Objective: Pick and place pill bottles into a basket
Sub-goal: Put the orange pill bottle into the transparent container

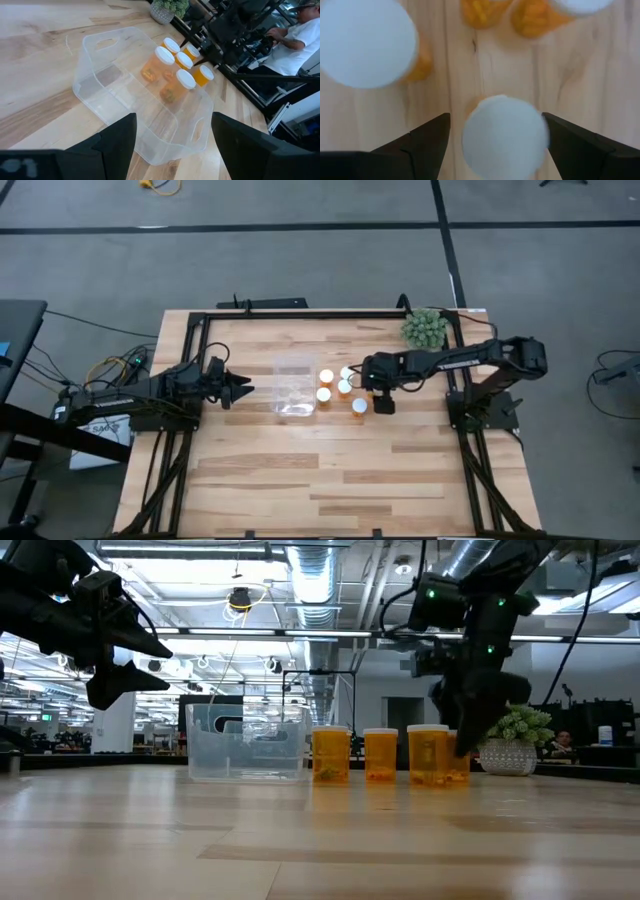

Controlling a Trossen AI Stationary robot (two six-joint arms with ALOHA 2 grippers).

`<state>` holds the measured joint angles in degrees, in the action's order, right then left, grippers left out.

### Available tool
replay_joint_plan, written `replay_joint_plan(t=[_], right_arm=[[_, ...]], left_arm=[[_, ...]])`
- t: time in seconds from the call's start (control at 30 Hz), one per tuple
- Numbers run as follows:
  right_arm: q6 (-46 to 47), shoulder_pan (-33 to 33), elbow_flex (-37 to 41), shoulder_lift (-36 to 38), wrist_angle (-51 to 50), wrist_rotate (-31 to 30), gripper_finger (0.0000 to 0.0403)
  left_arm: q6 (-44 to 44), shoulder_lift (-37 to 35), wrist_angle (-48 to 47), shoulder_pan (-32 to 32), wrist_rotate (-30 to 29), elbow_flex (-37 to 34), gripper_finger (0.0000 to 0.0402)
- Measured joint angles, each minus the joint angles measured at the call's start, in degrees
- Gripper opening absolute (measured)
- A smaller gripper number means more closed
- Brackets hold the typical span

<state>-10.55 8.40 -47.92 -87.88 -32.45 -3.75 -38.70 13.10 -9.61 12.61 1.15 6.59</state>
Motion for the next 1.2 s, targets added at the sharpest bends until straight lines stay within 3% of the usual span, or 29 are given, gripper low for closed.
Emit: replay_joint_plan(t=[0.27,0.97,1.2], right_arm=[[0.0,0.0,0.0,-3.02,0.08,-0.04,0.0302],[-0.48,0.37,-1.95,-2.89,-0.57,-0.39,0.0301],[-0.48,0.37,-1.95,-2.89,-0.55,-0.25,0.0266]], left_arm=[[-0.57,-0.01,0.03,-0.01,0.0,0.0,0.0247],[-0.59,0.0,0.02,0.0,0.0,0.0,0.0247],[-0.59,-0.01,0.02,0.01,0.0,0.0,0.0247]])
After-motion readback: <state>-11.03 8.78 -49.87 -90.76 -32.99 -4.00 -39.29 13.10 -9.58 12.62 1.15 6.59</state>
